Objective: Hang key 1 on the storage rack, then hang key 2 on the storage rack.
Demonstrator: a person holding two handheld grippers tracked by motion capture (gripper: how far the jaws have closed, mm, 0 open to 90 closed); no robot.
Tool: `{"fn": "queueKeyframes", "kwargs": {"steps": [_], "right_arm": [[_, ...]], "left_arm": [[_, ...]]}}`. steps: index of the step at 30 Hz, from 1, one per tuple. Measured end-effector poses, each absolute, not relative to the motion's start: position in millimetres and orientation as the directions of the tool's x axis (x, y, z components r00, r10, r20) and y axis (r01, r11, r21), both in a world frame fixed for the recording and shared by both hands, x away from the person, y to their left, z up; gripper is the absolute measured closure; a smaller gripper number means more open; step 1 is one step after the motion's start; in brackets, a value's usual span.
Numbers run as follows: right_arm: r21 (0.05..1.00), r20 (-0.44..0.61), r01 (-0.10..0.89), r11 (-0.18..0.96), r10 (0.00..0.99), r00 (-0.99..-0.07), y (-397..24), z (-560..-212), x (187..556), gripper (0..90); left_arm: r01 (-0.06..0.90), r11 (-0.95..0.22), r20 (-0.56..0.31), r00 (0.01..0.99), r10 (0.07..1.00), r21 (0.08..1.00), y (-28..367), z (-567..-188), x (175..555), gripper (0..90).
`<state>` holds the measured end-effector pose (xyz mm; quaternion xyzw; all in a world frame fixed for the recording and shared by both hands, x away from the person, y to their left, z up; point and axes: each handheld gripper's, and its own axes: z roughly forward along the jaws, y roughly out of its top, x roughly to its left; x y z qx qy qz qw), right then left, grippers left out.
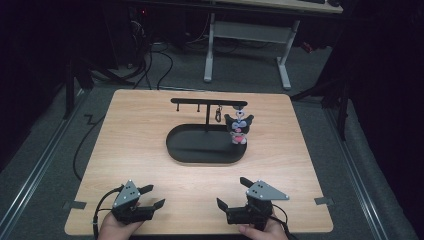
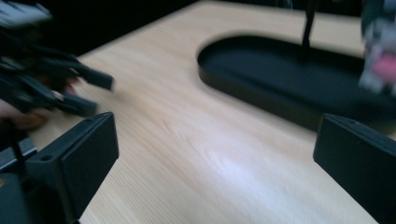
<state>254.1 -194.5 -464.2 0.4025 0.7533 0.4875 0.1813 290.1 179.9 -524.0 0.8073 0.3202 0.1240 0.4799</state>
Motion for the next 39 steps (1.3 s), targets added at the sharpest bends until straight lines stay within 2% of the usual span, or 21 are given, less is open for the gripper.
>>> {"fn": "queueKeyframes", "kwargs": {"steps": [8, 39], "right_arm": [[0.869, 0.144, 0.464, 0.17, 0.811, -0.567, -208, -477, 262, 3.4], [0.859, 0.116, 0.474, 0.192, 0.829, -0.547, -213, -487, 263, 4.0]], "left_arm": [[0.416, -0.32, -0.129, 0.757, 0.641, 0.851, 181, -527, 289, 32.7], [0.39, -0.323, -0.108, 0.764, 0.636, 0.862, 183, -521, 288, 32.8]]}}
